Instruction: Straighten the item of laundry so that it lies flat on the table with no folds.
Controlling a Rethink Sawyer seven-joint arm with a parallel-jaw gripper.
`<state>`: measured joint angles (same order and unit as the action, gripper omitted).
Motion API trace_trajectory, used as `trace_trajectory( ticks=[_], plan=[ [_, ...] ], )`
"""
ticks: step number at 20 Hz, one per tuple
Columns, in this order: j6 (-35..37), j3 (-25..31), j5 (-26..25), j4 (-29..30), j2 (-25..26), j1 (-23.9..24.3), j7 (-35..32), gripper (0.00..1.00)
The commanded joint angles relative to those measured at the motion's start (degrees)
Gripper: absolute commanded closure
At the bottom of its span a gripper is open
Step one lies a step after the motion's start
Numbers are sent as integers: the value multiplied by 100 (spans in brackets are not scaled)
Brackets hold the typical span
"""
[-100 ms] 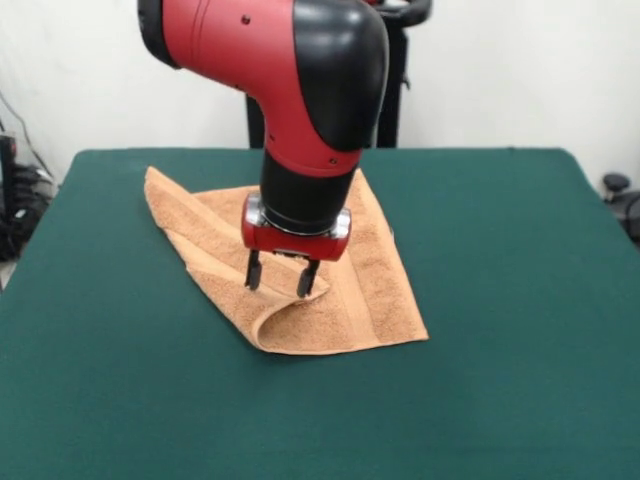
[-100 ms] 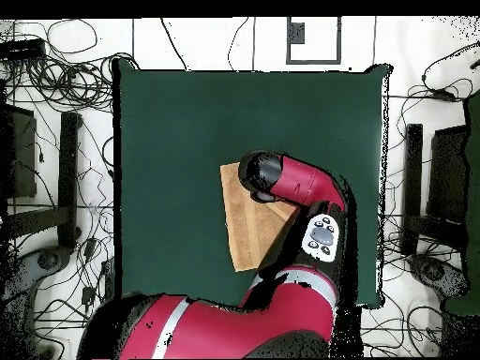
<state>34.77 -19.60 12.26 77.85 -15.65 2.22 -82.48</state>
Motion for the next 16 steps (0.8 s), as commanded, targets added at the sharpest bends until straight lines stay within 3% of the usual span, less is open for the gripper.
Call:
trace_trajectory(
  ticks=[1, 10, 16],
  plan=[
    [-50, 126, 183, 122, 67, -163, -1685, 0],
    [-234, 136, 311, 208, 96, -207, -1887, 0],
    [-289, -112, 651, 285, 211, -438, -2520, 0]
  ],
)
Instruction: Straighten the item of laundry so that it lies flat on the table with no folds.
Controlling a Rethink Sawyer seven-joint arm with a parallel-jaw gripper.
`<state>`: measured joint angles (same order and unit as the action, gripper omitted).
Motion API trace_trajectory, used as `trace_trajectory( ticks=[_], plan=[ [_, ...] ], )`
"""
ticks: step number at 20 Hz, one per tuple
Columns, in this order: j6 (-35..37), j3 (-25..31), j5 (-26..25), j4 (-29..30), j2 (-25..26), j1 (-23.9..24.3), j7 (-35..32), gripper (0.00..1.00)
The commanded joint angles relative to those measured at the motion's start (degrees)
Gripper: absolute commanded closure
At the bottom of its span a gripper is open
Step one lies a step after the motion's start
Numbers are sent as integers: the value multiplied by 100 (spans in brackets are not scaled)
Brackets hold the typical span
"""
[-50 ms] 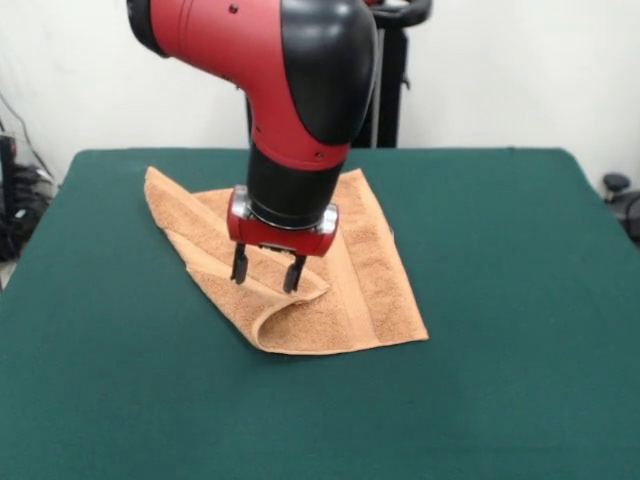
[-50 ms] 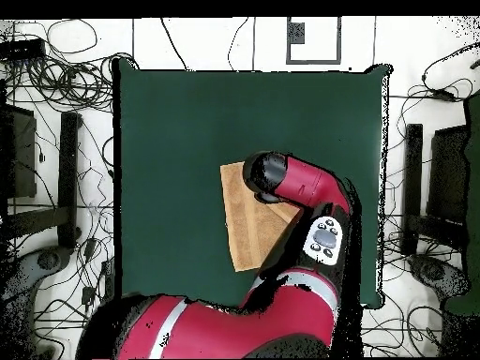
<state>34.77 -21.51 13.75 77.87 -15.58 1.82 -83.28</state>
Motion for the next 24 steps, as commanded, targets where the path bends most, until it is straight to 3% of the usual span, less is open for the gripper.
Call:
trace_trajectory(
  ticks=[1, 12, 24],
  plan=[
    [-322, 39, 552, 318, 203, -433, -2522, 0],
    [-315, -273, 802, 609, 60, -733, -3356, 0],
    [-289, -329, 641, 813, -52, -700, -3697, 0]
  ],
)
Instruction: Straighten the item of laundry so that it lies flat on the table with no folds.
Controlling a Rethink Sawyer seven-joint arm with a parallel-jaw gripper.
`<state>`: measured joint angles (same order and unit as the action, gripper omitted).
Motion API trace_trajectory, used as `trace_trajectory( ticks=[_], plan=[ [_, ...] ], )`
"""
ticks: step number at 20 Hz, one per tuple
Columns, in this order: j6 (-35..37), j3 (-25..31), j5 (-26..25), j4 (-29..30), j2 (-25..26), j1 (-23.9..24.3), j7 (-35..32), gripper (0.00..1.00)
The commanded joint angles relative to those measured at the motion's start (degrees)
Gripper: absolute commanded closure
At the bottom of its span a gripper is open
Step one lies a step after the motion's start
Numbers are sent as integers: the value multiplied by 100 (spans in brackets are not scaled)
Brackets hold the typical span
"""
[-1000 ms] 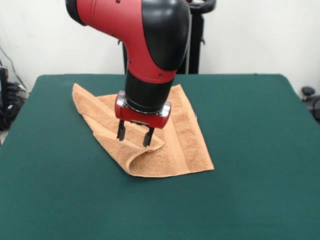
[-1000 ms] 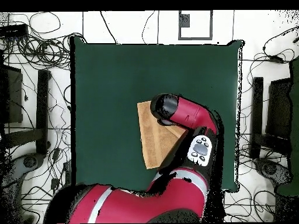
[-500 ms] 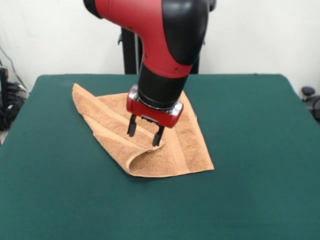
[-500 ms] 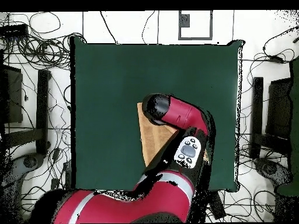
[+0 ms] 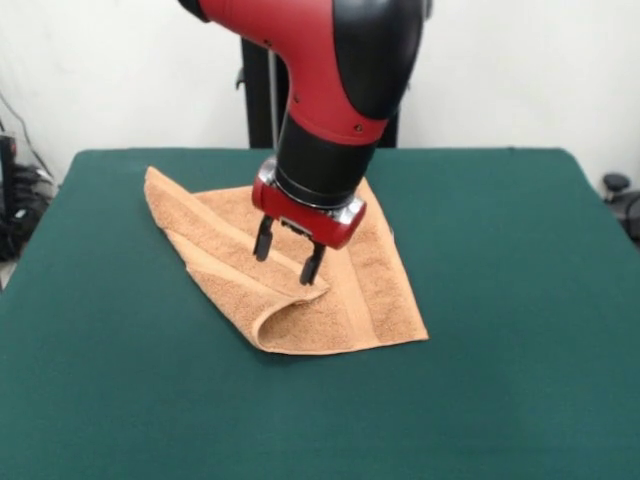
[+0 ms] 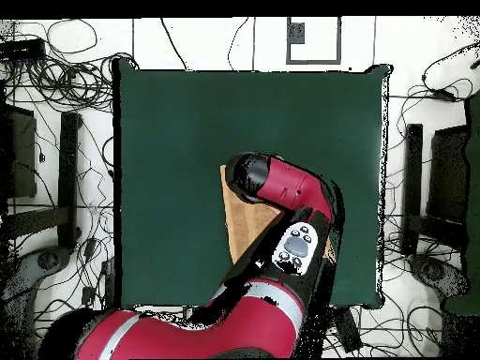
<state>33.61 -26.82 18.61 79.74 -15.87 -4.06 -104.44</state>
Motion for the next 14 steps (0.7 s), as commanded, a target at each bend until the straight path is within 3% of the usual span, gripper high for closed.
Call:
trace_trajectory(
  ticks=[1, 14],
  plan=[
    [-182, 194, 153, 639, -21, -112, -1603, 0],
    [-284, 120, 242, 766, 65, -128, -1778, 0]
  ],
)
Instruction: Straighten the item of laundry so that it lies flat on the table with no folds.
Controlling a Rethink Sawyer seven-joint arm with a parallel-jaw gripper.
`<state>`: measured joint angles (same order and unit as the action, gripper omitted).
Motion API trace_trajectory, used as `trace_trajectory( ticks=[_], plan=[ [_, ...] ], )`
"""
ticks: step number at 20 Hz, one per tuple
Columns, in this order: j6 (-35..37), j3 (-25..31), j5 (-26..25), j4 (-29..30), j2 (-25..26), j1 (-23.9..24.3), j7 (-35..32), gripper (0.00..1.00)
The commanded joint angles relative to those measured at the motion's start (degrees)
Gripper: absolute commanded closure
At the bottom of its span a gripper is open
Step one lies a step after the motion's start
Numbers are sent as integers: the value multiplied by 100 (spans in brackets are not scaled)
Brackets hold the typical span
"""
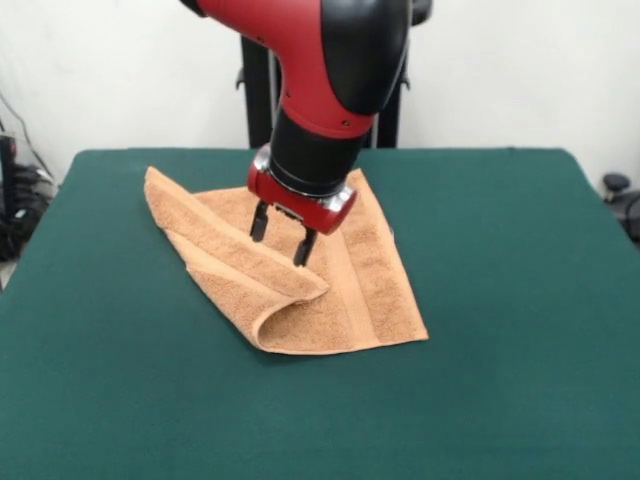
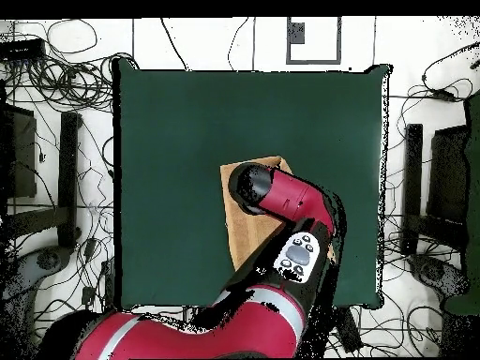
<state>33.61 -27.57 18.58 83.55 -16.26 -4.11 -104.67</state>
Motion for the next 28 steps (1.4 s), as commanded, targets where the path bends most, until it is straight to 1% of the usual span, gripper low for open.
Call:
trace_trajectory(
  ticks=[1, 6, 14, 28],
  plan=[
    [-283, 198, 258, 360, 126, -115, -1752, 0],
    [-240, 202, 302, 157, 229, -107, -1737, 0],
    [-115, 179, 430, -198, 462, -178, -1892, 0],
    [79, 74, 580, -515, 645, -162, -1873, 0]
  ],
)
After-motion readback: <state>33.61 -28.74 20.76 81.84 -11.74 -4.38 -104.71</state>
